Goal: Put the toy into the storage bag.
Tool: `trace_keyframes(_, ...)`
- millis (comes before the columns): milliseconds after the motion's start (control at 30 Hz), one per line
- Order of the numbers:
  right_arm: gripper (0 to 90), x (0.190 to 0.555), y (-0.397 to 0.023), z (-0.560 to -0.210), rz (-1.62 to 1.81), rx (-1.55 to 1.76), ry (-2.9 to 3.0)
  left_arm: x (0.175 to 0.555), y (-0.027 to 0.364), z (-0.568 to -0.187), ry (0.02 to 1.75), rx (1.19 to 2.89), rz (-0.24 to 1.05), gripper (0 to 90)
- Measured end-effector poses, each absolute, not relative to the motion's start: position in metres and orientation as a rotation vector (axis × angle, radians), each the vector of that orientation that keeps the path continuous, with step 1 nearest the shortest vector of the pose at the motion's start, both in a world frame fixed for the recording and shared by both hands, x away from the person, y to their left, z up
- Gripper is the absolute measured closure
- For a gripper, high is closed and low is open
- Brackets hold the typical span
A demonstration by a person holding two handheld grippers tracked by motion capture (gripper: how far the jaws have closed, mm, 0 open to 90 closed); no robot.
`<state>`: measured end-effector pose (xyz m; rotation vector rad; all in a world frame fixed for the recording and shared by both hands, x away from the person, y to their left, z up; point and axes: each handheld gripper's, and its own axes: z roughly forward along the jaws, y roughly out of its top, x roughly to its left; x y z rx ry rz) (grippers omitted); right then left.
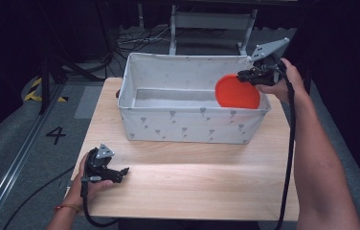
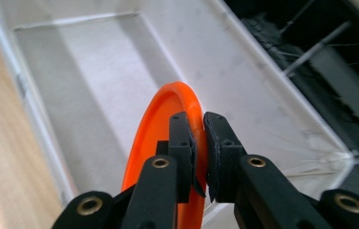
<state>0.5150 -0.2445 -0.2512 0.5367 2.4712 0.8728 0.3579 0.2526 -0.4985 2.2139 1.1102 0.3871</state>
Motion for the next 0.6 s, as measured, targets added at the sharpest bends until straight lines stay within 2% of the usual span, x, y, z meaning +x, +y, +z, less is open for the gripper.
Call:
trace_keyframes(267,82.5,0.521,-0.242,-0.276,0.771,0.481,2.624,0.358,0.253,-0.499,1.11,2.214,0.388,0.5)
trace_keyframes(600,82.4,0.525,-0.231,-0.291,0.688,0.446,2.739,0.358,0.253,-0.499,1.11,2.214,0.387,0.5)
